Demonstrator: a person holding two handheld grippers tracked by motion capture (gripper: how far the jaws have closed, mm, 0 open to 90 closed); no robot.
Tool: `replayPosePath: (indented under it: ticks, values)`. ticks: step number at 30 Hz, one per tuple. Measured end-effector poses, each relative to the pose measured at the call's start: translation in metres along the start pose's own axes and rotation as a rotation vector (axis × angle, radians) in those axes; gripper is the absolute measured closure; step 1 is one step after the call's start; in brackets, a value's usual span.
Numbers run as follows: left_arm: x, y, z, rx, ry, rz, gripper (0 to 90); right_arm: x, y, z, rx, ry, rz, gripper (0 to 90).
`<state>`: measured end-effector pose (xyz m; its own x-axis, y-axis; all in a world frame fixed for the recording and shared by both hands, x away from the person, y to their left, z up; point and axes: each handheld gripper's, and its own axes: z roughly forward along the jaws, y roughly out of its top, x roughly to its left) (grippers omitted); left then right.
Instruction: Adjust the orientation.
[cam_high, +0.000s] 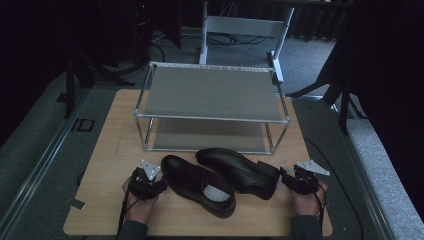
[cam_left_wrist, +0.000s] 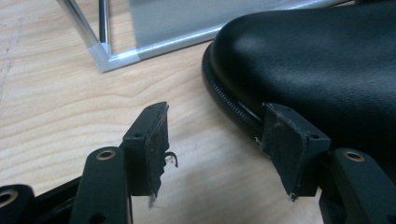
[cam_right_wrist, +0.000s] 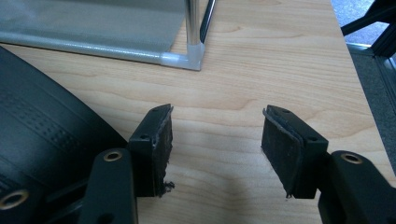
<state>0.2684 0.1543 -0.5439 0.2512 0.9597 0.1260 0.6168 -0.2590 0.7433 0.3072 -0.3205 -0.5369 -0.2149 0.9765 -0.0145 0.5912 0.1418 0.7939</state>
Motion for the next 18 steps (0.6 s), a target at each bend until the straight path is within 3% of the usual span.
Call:
replayPosePath:
  ticks: [4,10,14,18]
  values:
    - [0.005,0.003,0.008,0.010,-0.010,-0.019,41.5,0.000,0.001,-0.002,-0.007,0.003,0.001,42.3]
    - [0.000,0.012,0.019,-0.007,0.010,0.015,43.2,0.002,0.004,-0.008,-0.027,0.003,-0.009,42.5]
    - [0.001,0.013,0.020,-0.007,0.004,0.008,42.1,0.003,0.007,-0.012,-0.040,0.020,-0.010,42.3]
    - [0.003,0.013,0.019,-0.002,-0.007,0.000,41.2,0.010,0.013,-0.025,-0.074,0.036,-0.041,42.0]
